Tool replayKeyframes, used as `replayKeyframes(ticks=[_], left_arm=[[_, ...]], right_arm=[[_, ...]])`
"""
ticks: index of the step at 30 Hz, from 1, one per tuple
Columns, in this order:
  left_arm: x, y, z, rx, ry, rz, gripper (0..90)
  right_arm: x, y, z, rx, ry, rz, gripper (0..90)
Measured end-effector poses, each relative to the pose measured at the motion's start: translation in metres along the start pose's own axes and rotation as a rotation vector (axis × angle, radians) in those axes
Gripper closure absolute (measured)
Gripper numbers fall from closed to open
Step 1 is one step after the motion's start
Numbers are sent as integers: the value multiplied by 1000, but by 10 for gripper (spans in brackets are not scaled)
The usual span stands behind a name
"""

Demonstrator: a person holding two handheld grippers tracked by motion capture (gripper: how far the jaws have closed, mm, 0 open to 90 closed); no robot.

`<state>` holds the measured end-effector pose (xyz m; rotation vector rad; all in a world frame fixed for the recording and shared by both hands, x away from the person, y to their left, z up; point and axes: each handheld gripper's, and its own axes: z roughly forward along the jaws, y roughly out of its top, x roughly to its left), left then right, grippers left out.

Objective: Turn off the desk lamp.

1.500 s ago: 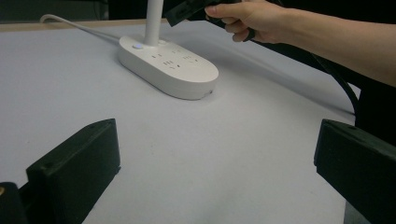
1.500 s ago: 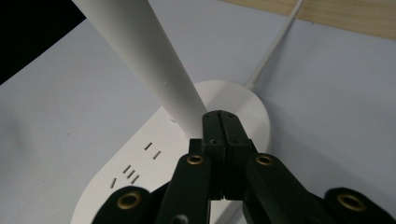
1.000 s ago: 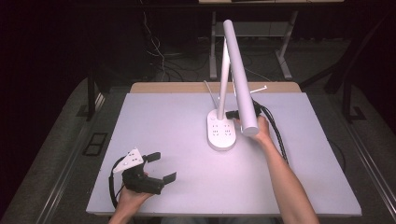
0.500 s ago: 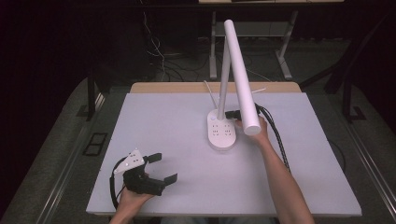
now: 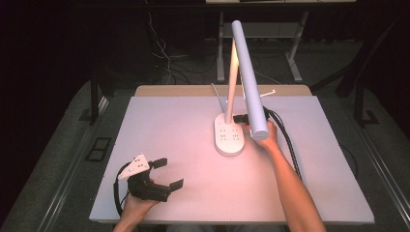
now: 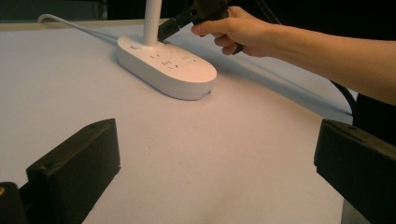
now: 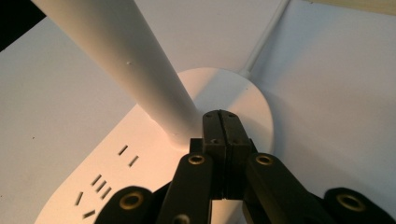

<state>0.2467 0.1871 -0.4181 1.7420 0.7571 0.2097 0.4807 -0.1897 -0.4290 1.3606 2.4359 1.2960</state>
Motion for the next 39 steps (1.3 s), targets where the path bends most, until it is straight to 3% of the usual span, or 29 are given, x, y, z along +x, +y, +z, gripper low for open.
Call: replayKeyframes(ticks=[18, 30, 39], left_arm=[[1, 0, 0, 3, 0, 0, 0], [0, 0, 1, 7, 1, 5, 0], [0, 0, 1, 5, 0, 6, 0]], right_arm=[[3, 0, 0, -8, -21, -13, 900], [-1, -2, 0, -14, 9, 7, 900], [0, -5, 0, -28, 6, 18, 900]])
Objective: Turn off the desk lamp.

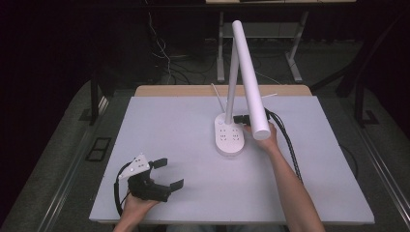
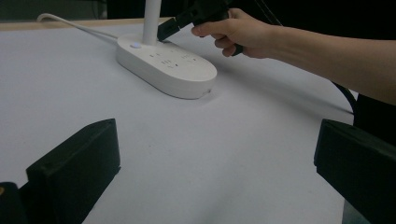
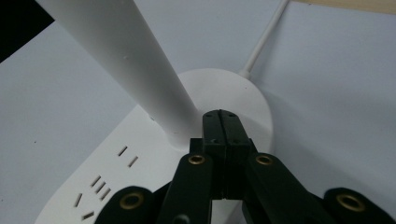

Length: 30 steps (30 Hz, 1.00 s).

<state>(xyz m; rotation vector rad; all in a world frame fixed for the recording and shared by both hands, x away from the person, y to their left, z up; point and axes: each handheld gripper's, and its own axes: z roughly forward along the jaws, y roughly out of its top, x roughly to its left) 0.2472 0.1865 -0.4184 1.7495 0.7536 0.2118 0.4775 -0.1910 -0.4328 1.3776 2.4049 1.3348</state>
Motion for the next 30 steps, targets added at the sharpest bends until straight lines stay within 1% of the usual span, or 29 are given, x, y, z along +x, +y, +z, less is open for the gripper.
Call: replayKeyframes(ticks=[2, 4, 5, 8, 10, 11, 13, 14, 16, 18, 19, 21, 28, 29, 30], left_arm=[[1, 0, 0, -1, 1, -3, 0], [1, 0, 0, -1, 1, -1, 0], [1, 0, 0, 0, 1, -1, 0], [1, 0, 0, 0, 1, -3, 0], [1, 0, 0, -2, 0, -3, 0], [1, 0, 0, -3, 1, -6, 0], [2, 0, 0, -2, 2, -4, 0], [1, 0, 0, -2, 2, -5, 0], [1, 0, 0, -3, 1, -4, 0], [1, 0, 0, -3, 0, -4, 0], [1, 0, 0, -2, 1, -4, 0], [1, 0, 0, -3, 1, -5, 0], [0, 0, -1, -6, 1, -4, 0], [0, 0, -1, -6, 1, -5, 0], [0, 0, -1, -6, 1, -5, 0]], right_arm=[[2, 0, 0, 5, -6, -9, 900], [1, 1, -1, 8, -3, -3, 900], [1, 1, -1, 8, -5, -8, 900], [1, 2, -2, 7, -22, -20, 900], [-1, 2, -4, 6, -23, -17, 900], [-2, 1, -6, 8, -20, -4, 900], [-3, 1, -10, 2, -18, 5, 900], [-4, 1, -13, -5, -15, -2, 900], [-4, 1, -18, -14, -12, 4, 900], [-4, 1, -23, -19, -11, -4, 900], [-3, 1, -25, -19, -10, 1, 900], [-3, 1, -30, -25, -8, -10, 900], [1, 1, -47, -39, -4, -11, 898], [1, 1, -50, -43, -3, -11, 837], [2, 0, -52, -42, -6, -3, 816]])
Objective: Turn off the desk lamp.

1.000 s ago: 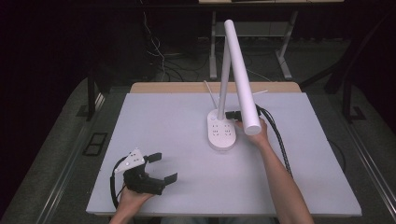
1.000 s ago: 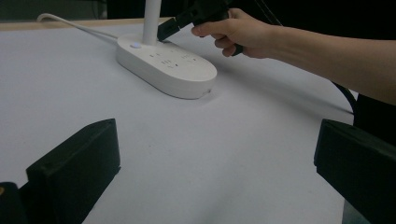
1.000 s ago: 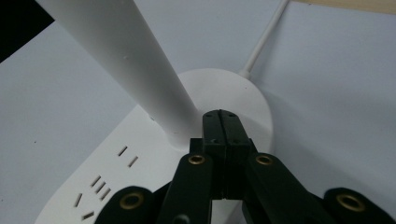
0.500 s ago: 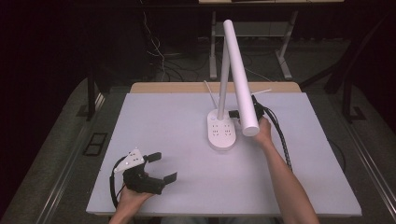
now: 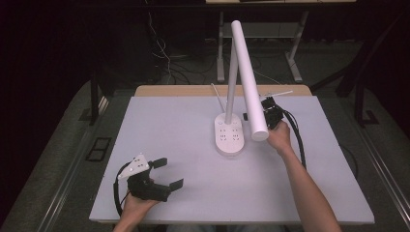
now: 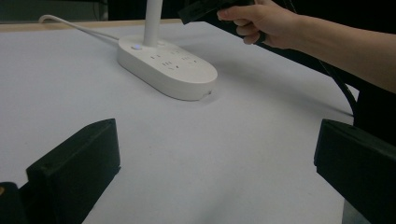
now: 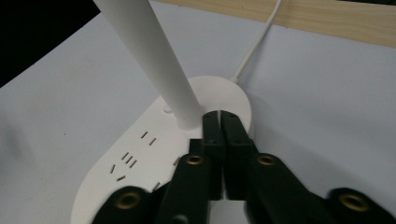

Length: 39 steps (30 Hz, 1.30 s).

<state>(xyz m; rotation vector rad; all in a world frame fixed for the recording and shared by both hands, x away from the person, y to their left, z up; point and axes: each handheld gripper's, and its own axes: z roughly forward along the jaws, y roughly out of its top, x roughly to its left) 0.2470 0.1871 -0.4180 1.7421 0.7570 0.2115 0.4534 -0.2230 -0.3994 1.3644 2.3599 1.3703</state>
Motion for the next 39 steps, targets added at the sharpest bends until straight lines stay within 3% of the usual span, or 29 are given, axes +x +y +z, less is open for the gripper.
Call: replayKeyframes(ticks=[6, 11, 18, 23, 25, 27, 39], left_arm=[[-1, 0, 1, -1, -2, -1, 0], [-1, 0, 2, -2, -5, 0, 0], [-2, 0, 3, -2, -7, 0, 0], [-2, 0, 3, -4, -6, -2, 0], [-2, 0, 3, -4, -5, -2, 0], [-2, 0, 3, -5, -3, -1, 0], [-2, 1, 3, -5, 2, 2, 0]], right_arm=[[6, -3, -21, -11, 14, -26, 718], [12, -8, -39, -48, 38, -16, 578], [23, -19, -59, -59, 39, -41, 393], [32, -31, -72, -75, 27, -43, 149], [34, -36, -77, -76, 20, -45, 110], [36, -41, -82, -68, 12, -38, 7], [52, -75, -111, -108, 35, -48, 6]])
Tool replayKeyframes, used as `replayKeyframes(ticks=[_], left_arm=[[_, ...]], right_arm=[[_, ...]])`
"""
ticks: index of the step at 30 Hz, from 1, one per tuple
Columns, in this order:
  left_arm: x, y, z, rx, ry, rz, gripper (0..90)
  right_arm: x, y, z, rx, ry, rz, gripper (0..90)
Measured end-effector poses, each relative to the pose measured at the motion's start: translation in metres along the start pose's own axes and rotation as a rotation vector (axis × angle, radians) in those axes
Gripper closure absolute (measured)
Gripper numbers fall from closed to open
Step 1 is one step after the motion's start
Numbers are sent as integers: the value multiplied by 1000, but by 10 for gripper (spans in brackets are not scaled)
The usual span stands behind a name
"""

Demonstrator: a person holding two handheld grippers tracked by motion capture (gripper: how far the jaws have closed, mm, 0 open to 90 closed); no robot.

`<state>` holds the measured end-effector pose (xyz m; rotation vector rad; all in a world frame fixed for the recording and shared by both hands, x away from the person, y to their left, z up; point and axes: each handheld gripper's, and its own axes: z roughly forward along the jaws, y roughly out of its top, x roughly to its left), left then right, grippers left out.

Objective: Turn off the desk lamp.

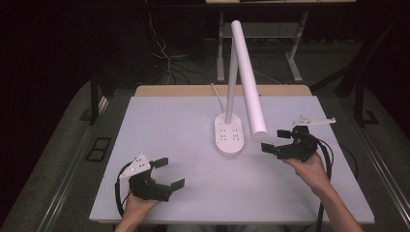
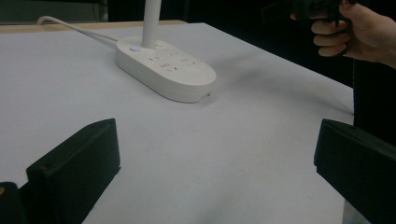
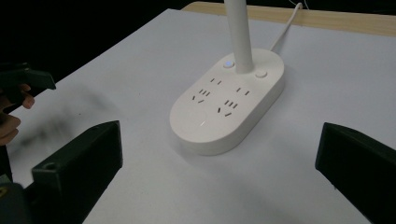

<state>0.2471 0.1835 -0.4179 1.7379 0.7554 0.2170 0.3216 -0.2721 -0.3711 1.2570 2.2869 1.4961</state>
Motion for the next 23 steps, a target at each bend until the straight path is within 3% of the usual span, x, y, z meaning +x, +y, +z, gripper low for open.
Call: replayKeyframes(ticks=[7, 16, 23], left_arm=[[0, 0, -1, -3, 5, 0, 0], [0, 0, -1, 1, 5, 1, 0], [0, 0, 0, 4, 6, 0, 0]], right_arm=[[8, -25, -13, -9, 4, 7, 6], [17, -62, -25, -44, -38, 9, 6], [21, -88, -28, -20, -62, 19, 7]])
